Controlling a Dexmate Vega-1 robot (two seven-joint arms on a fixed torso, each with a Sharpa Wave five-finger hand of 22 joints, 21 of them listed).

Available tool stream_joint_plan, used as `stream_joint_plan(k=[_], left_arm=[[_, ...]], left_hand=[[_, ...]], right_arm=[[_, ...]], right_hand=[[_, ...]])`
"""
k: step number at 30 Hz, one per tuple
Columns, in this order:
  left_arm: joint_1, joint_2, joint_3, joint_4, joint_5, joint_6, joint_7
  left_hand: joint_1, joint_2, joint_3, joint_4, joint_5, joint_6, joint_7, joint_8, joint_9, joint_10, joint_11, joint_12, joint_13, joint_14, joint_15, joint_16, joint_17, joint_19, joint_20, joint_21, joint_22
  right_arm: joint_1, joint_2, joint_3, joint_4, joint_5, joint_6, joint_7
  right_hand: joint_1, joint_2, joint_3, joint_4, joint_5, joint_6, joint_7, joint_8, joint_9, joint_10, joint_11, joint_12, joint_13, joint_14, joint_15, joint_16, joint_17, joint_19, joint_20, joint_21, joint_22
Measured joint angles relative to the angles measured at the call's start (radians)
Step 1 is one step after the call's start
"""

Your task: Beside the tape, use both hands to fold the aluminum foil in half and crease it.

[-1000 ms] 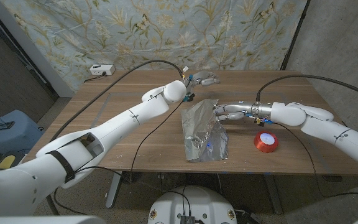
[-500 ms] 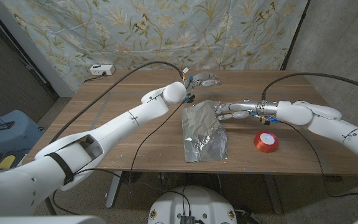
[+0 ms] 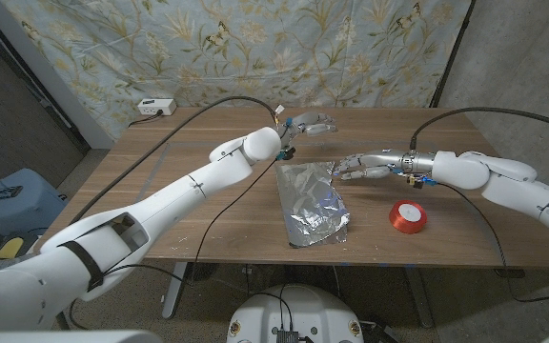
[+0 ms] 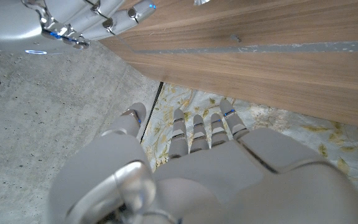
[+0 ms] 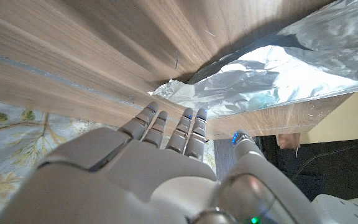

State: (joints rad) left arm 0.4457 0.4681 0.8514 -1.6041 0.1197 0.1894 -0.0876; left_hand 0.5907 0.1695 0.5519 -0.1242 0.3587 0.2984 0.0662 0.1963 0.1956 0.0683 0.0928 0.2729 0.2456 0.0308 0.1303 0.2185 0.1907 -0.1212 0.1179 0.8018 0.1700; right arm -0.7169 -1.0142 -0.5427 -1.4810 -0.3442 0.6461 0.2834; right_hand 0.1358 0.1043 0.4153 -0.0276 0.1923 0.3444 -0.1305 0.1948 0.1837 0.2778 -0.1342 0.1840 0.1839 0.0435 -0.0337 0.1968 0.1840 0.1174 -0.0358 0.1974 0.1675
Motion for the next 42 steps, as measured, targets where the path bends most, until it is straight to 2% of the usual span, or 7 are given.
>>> stream_joint_plan(k=[3, 15, 30, 42], left_arm=[[0.013, 0.019, -0.012, -0.024, -0.005, 0.0, -0.005], [0.055, 0.072, -0.05, -0.083, -0.021, 0.015, -0.011], [0.09, 0.096, -0.076, -0.129, -0.024, 0.034, 0.016], [0.116, 0.106, -0.092, -0.164, -0.024, 0.059, 0.045]], left_hand=[[0.0, 0.0, 0.0, 0.0, -0.004, 0.005, -0.005, 0.0, 0.0, 0.0, 0.0, 0.0, 0.0, 0.0, 0.0, 0.0, 0.0, 0.002, -0.002, 0.0, 0.0], [-0.005, -0.005, 0.004, -0.004, -0.004, 0.011, 0.0, 0.0, 0.0, 0.003, 0.004, 0.0, -0.004, 0.003, -0.003, 0.0, 0.0, 0.005, -0.005, -0.008, 0.0], [-0.009, -0.009, 0.004, -0.004, -0.004, 0.011, 0.0, 0.0, -0.005, 0.003, 0.004, 0.0, -0.009, 0.003, -0.003, 0.0, 0.0, 0.005, -0.005, -0.016, 0.0], [-0.009, -0.009, 0.004, -0.004, -0.008, 0.011, 0.0, 0.0, -0.005, 0.007, 0.007, -0.007, -0.014, 0.003, -0.003, 0.0, 0.0, 0.005, -0.005, -0.023, 0.0]], right_arm=[[-0.001, -0.002, 0.002, -0.004, -0.002, -0.01, -0.001], [-0.007, -0.006, 0.007, -0.043, -0.008, -0.044, -0.002], [-0.014, 0.013, -0.008, -0.1, -0.001, -0.109, 0.035], [-0.01, 0.044, -0.035, -0.103, 0.006, -0.13, 0.049]], right_hand=[[0.0, 0.0, 0.0, 0.0, 0.0, 0.0, 0.0, 0.0, 0.0, 0.0, 0.0, 0.0, 0.0, 0.0, 0.0, 0.0, 0.0, 0.0, 0.0, 0.0, 0.0], [0.0, 0.0, 0.0, 0.0, -0.004, 0.0, 0.0, 0.0, 0.0, 0.0, 0.0, 0.0, 0.0, 0.0, 0.0, 0.0, 0.0, 0.0, 0.0, 0.0, 0.0], [0.0, 0.0, -0.006, -0.006, -0.004, -0.005, 0.005, 0.0, 0.0, -0.002, 0.012, 0.0, 0.0, 0.0, 0.0, 0.0, 0.0, 0.0, 0.0, 0.0, 0.0], [0.0, 0.0, -0.006, -0.006, -0.004, -0.005, 0.005, 0.0, 0.0, -0.002, 0.012, 0.0, 0.0, 0.0, 0.0, 0.0, 0.0, 0.0, 0.0, 0.0, 0.0]])
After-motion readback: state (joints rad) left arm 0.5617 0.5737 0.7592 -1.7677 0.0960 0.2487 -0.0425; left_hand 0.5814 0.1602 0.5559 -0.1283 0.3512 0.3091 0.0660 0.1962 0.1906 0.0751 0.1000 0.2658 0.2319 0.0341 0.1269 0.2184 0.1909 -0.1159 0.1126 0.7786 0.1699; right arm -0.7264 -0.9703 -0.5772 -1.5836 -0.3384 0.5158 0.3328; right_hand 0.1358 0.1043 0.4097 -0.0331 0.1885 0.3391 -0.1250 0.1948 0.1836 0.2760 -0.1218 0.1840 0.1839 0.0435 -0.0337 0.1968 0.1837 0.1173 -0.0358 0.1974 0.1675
